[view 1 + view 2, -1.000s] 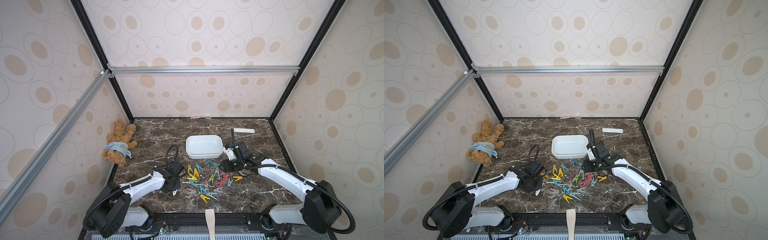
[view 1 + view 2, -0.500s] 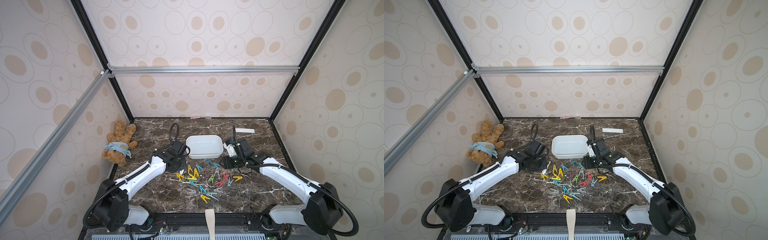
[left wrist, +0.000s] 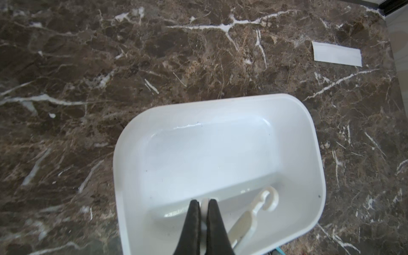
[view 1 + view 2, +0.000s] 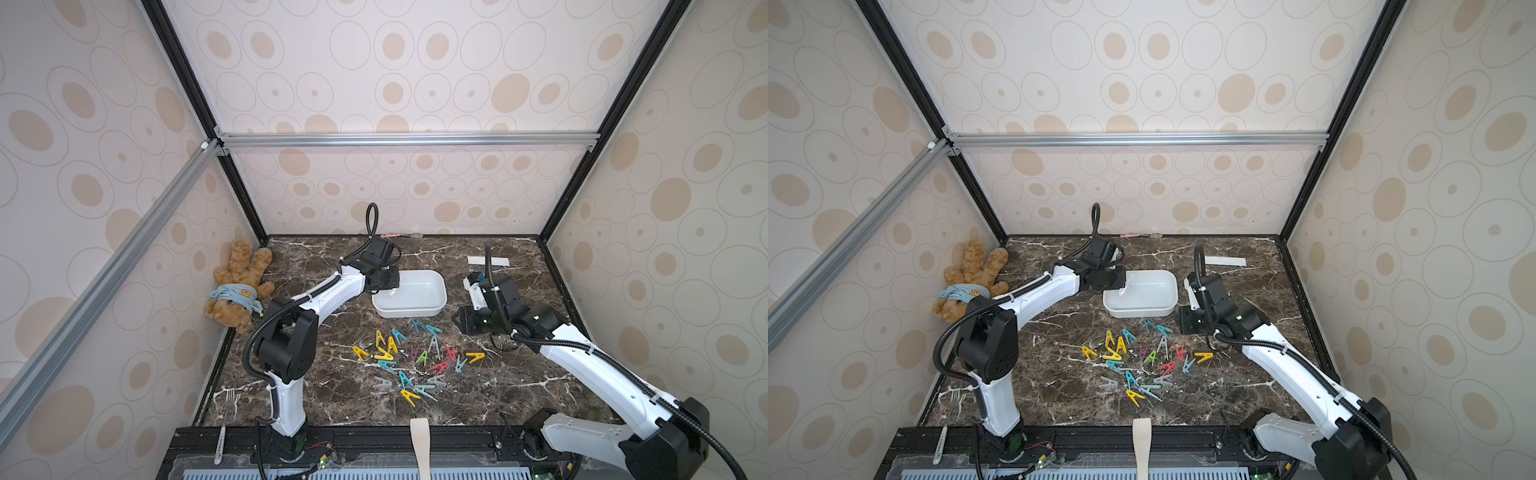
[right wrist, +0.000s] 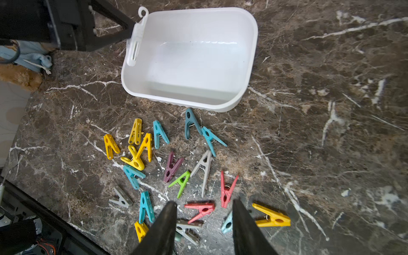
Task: Put the clothespins into the storage box
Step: Place the clothespin in the storage box, then pick up the clothespin from the center of the board.
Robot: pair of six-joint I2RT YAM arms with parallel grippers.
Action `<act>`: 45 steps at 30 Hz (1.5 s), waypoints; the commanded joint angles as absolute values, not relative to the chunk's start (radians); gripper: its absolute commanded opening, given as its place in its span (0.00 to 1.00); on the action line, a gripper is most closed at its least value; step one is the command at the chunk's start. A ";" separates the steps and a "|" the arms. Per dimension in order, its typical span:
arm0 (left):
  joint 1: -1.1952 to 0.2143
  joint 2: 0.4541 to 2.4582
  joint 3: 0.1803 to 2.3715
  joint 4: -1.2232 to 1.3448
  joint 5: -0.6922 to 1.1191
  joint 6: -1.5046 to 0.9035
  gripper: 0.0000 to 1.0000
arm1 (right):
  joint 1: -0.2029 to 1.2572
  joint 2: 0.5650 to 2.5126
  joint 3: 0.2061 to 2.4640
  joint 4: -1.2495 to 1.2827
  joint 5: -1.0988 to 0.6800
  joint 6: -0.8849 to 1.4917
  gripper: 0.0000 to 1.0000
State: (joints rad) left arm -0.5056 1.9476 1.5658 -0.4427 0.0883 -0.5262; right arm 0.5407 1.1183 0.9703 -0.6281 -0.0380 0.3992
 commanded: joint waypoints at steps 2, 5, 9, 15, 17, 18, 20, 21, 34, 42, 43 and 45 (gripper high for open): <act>-0.498 2.042 1.676 -0.443 0.081 -0.458 0.00 | 0.517 1.071 0.905 -0.711 0.026 0.457 0.44; -0.497 2.105 1.710 -0.451 0.073 -0.445 0.00 | 0.500 1.044 0.863 -0.722 0.029 0.487 0.45; -0.494 2.164 1.744 -0.457 0.069 -0.433 0.00 | 0.471 1.013 0.802 -0.717 0.010 0.521 0.47; -0.491 2.210 1.779 -0.459 0.080 -0.434 0.02 | 0.450 1.029 0.771 -0.707 -0.001 0.531 0.49; -0.491 2.211 1.778 -0.456 0.081 -0.434 0.06 | 0.448 1.031 0.761 -0.700 -0.004 0.534 0.49; -0.491 2.209 1.779 -0.457 0.081 -0.435 0.09 | 0.445 1.032 0.755 -0.695 -0.006 0.535 0.49; -0.491 2.205 1.778 -0.457 0.080 -0.434 0.16 | 0.443 1.035 0.747 -0.690 -0.008 0.537 0.49; -0.491 2.201 1.778 -0.456 0.080 -0.433 0.17 | 0.440 1.036 0.743 -0.687 -0.009 0.537 0.49; -0.491 2.031 1.729 -0.449 0.099 -0.399 0.36 | 0.436 1.025 0.715 -0.729 -0.004 0.589 0.48; -0.490 1.824 1.574 -0.408 0.104 -0.363 0.46 | 0.437 1.005 0.588 -0.647 -0.004 0.755 0.47; -0.491 1.799 1.544 -0.396 0.092 -0.365 0.46 | 0.437 1.014 0.579 -0.635 -0.007 0.771 0.46; -0.491 1.728 1.456 -0.359 0.073 -0.376 0.47 | 0.437 1.046 0.592 -0.633 -0.023 0.787 0.44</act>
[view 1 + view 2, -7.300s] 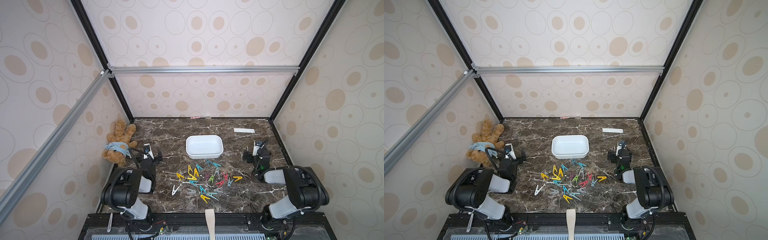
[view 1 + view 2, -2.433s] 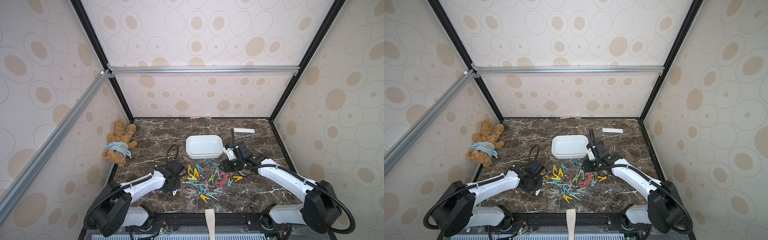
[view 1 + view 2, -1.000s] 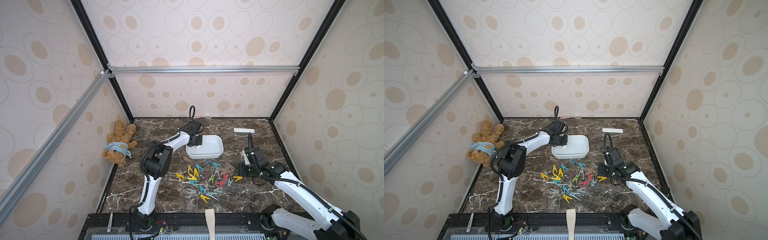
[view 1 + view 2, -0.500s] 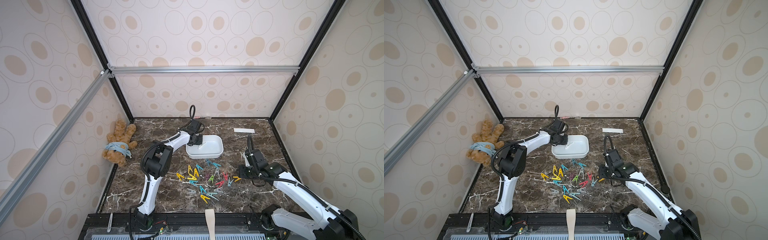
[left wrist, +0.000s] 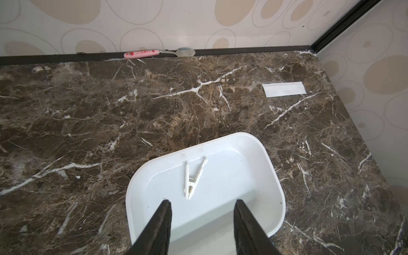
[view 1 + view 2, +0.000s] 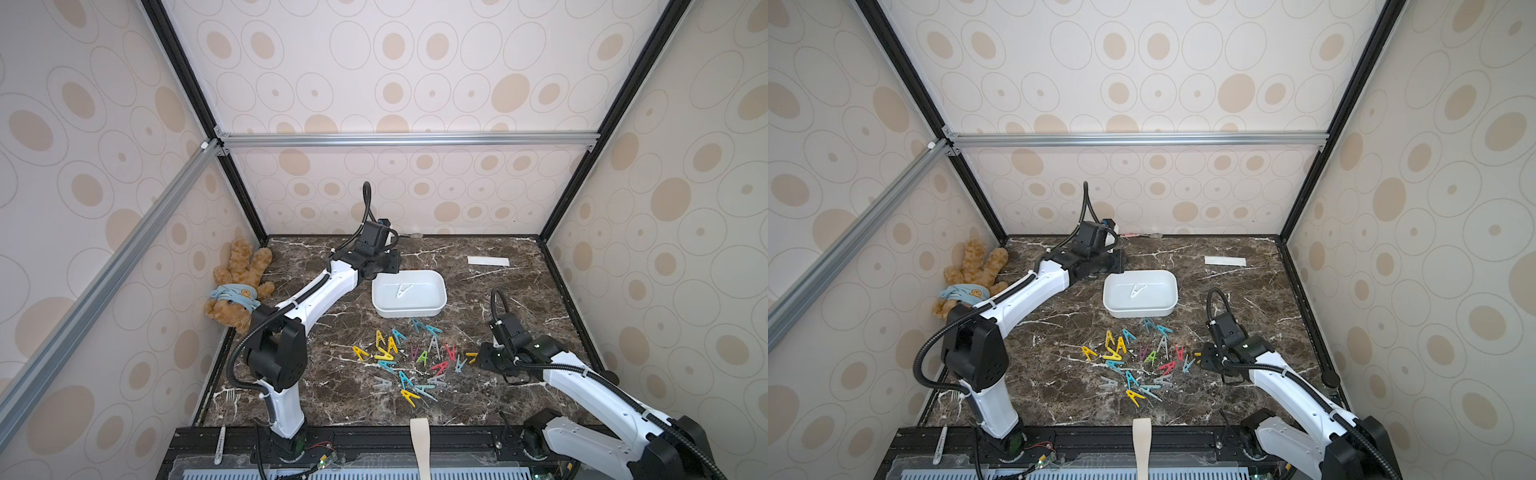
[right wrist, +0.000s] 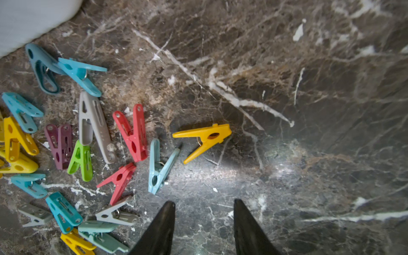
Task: Put the clothespins into the storage box
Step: Pick up the clothespin from the center of the board.
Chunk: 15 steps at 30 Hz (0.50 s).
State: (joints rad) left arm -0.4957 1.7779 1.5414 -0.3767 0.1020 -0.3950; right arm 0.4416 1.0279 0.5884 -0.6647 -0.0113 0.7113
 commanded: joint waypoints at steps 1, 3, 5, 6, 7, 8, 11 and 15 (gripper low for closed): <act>-0.491 1.696 1.415 -0.340 0.072 -0.382 0.47 | 0.437 1.069 0.601 -0.636 -0.027 0.789 0.44; -0.491 1.631 1.329 -0.305 0.072 -0.395 0.48 | 0.437 1.108 0.616 -0.627 -0.031 0.791 0.45; -0.490 1.589 1.273 -0.289 0.068 -0.403 0.49 | 0.438 1.133 0.621 -0.608 -0.038 0.795 0.46; -0.489 1.574 1.253 -0.283 0.067 -0.405 0.50 | 0.437 1.145 0.623 -0.600 -0.039 0.801 0.46; -0.488 1.563 1.238 -0.278 0.070 -0.407 0.50 | 0.437 1.157 0.623 -0.591 -0.038 0.806 0.46; -0.484 1.555 1.227 -0.274 0.079 -0.412 0.50 | 0.437 1.171 0.624 -0.584 -0.035 0.810 0.46; -0.471 1.540 1.201 -0.249 0.119 -0.429 0.50 | 0.437 1.216 0.631 -0.568 -0.029 0.817 0.46; -0.461 1.523 1.175 -0.223 0.140 -0.437 0.50 | 0.437 1.255 0.647 -0.553 -0.009 0.812 0.45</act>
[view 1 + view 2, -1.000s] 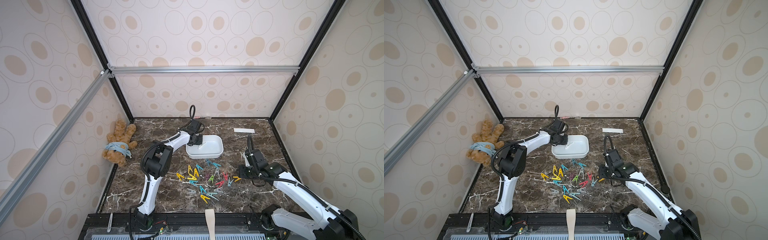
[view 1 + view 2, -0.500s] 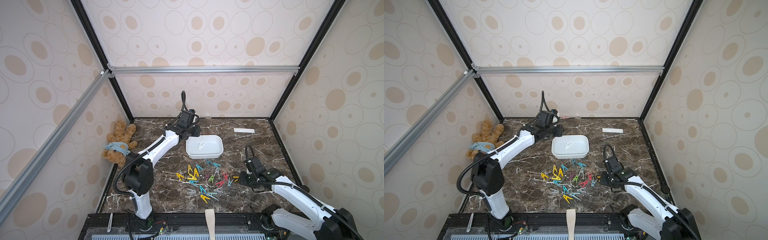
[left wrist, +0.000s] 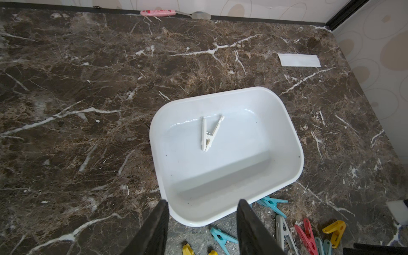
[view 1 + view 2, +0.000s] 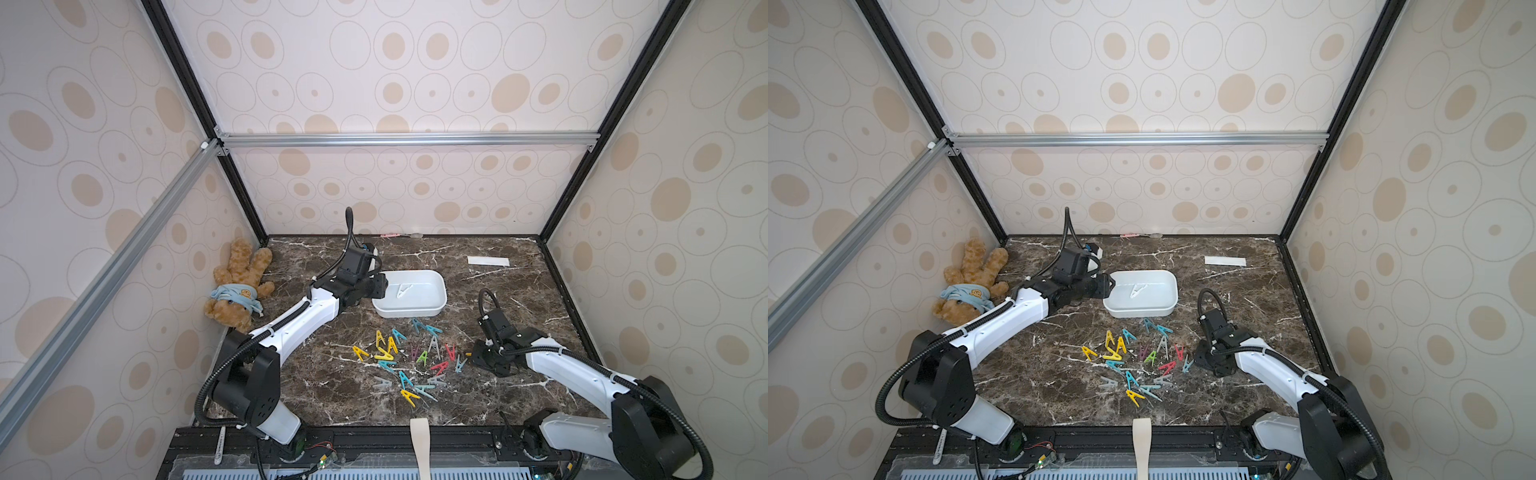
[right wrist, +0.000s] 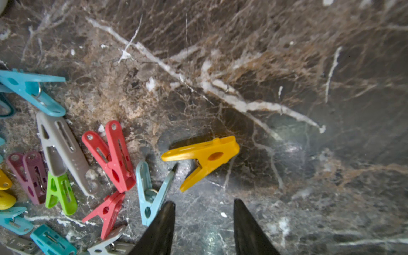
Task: Put the clothespins into the storage box
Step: Pick up the clothespin from the center of the board.
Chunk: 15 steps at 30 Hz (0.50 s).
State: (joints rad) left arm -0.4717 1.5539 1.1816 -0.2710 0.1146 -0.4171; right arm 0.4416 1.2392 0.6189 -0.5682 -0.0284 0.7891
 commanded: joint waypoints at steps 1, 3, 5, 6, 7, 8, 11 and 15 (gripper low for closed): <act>-0.460 1.523 1.174 -0.221 0.145 -0.436 0.50 | 0.437 1.263 0.650 -0.552 -0.005 0.811 0.45; -0.455 1.525 1.173 -0.222 0.149 -0.433 0.50 | 0.436 1.283 0.653 -0.549 0.007 0.807 0.44; -0.452 1.523 1.169 -0.221 0.152 -0.431 0.50 | 0.436 1.298 0.657 -0.545 0.021 0.805 0.43; -0.451 1.521 1.166 -0.221 0.151 -0.432 0.50 | 0.435 1.306 0.660 -0.536 0.025 0.800 0.43; -0.449 1.519 1.164 -0.220 0.153 -0.430 0.50 | 0.433 1.315 0.667 -0.534 0.029 0.796 0.43; -0.450 1.516 1.162 -0.219 0.154 -0.430 0.50 | 0.430 1.328 0.678 -0.535 0.031 0.788 0.43; -0.447 1.509 1.154 -0.213 0.156 -0.430 0.50 | 0.428 1.368 0.711 -0.548 0.042 0.762 0.41; -0.443 1.496 1.140 -0.209 0.154 -0.429 0.50 | 0.428 1.399 0.720 -0.543 0.041 0.748 0.39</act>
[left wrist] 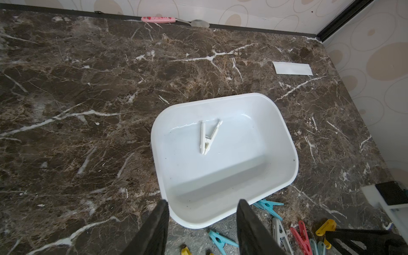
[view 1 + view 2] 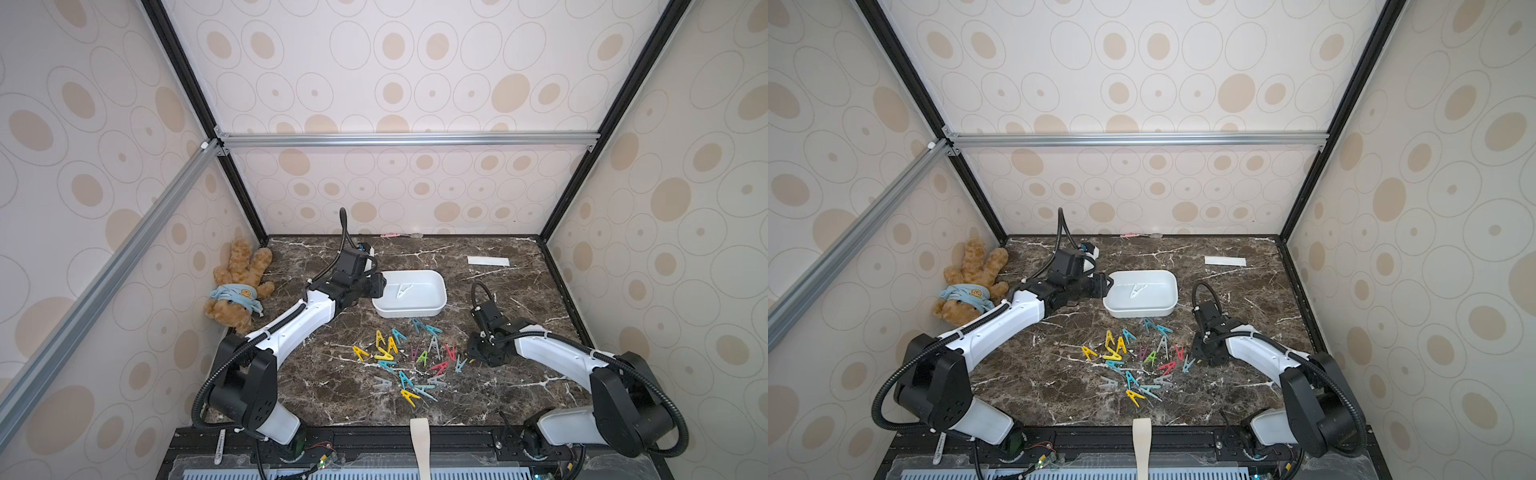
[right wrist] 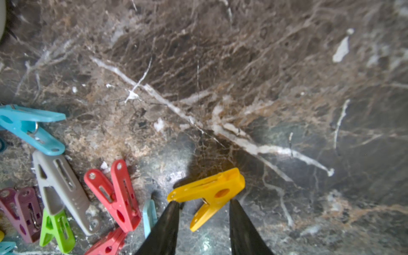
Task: Put the clothespins into the storage box
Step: Pick up the clothespin from the center of the board.
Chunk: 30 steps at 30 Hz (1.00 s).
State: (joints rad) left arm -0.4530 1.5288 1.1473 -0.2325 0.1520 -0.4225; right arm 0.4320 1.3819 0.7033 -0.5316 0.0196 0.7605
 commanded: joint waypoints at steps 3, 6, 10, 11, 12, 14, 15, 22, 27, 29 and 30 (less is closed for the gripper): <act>-0.438 1.487 1.128 -0.206 0.155 -0.431 0.50 | 0.428 1.408 0.709 -0.531 0.022 0.753 0.37; -0.436 1.480 1.122 -0.203 0.155 -0.431 0.50 | 0.428 1.392 0.690 -0.525 0.026 0.765 0.37; -0.430 1.477 1.118 -0.203 0.158 -0.431 0.50 | 0.428 1.372 0.674 -0.535 0.035 0.756 0.37; -0.431 1.477 1.117 -0.203 0.158 -0.431 0.50 | 0.429 1.371 0.670 -0.538 0.037 0.752 0.37; -0.430 1.478 1.117 -0.202 0.158 -0.431 0.50 | 0.427 1.373 0.669 -0.540 0.039 0.748 0.37; -0.429 1.479 1.117 -0.203 0.161 -0.433 0.50 | 0.428 1.377 0.666 -0.544 0.039 0.739 0.35; -0.427 1.479 1.117 -0.203 0.161 -0.435 0.50 | 0.429 1.378 0.664 -0.546 0.040 0.736 0.35; -0.428 1.473 1.113 -0.202 0.163 -0.446 0.50 | 0.431 1.355 0.670 -0.591 0.059 0.689 0.35; -0.428 1.475 1.111 -0.201 0.169 -0.456 0.50 | 0.433 1.355 0.658 -0.600 0.063 0.672 0.30; -0.428 1.475 1.109 -0.201 0.170 -0.459 0.50 | 0.433 1.354 0.646 -0.583 0.068 0.676 0.30; -0.428 1.476 1.110 -0.201 0.170 -0.459 0.50 | 0.433 1.358 0.645 -0.576 0.069 0.678 0.30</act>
